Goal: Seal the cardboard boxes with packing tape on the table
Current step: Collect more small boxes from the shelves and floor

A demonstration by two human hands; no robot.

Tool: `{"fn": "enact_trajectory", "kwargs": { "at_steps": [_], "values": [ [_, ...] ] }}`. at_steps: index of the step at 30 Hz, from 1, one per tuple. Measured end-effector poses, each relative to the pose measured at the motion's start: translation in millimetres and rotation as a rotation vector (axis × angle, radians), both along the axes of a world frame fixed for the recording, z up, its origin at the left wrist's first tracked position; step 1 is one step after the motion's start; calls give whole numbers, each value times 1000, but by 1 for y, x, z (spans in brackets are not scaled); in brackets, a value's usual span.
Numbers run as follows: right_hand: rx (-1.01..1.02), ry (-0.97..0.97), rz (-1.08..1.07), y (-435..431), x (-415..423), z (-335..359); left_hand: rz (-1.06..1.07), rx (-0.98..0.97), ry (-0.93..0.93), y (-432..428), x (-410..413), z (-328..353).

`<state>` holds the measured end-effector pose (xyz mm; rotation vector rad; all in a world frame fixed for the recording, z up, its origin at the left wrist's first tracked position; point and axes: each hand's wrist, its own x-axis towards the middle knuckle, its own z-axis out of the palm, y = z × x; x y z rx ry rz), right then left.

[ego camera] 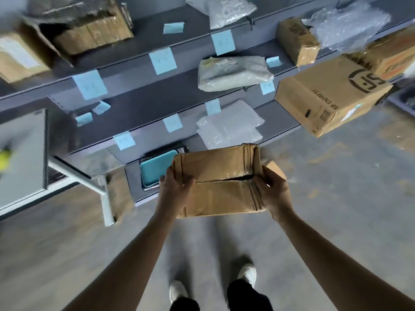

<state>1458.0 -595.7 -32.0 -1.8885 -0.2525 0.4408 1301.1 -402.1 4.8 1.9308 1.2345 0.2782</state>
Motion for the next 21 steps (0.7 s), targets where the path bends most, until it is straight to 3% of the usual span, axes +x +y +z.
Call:
{"fn": "enact_trajectory", "kwargs": {
  "at_steps": [12, 21],
  "values": [
    [-93, -165, 270, 139, -183, 4, 215, 30, -29, 100, -233, 12],
    [-86, -175, 429, 248, -301, 25, 380, 33, -74, 177, -374, 28]
  ]
}}
